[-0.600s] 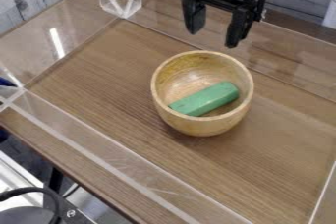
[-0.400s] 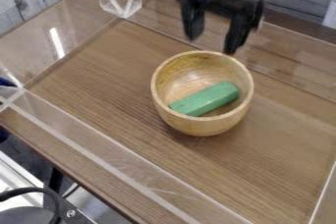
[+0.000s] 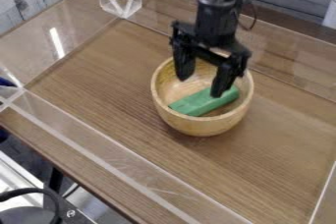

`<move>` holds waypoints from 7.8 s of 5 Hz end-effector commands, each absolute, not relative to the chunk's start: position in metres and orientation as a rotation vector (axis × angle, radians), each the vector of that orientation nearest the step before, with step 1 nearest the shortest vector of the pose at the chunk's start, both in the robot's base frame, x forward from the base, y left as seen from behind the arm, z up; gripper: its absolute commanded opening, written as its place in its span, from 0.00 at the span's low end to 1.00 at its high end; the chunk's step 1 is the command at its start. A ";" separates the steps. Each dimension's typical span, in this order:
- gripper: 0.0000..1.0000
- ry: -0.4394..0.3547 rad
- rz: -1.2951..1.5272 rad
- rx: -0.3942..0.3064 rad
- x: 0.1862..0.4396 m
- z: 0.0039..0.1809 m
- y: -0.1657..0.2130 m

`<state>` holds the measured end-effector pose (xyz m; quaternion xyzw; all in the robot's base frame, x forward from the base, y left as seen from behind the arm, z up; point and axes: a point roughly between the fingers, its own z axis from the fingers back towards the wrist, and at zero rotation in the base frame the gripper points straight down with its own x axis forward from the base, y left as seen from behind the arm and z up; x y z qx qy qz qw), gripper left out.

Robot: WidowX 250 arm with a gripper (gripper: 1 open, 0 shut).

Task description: Remove the green block from inside the brown bowl and put it on the table

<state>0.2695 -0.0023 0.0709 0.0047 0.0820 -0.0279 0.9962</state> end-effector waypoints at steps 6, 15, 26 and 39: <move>0.00 0.078 -0.132 0.002 0.283 0.042 -0.006; 1.00 0.015 -0.149 -0.020 0.287 0.054 -0.008; 0.00 -0.131 0.026 -0.011 0.350 0.116 0.069; 0.00 -0.099 0.066 -0.007 0.375 0.064 0.093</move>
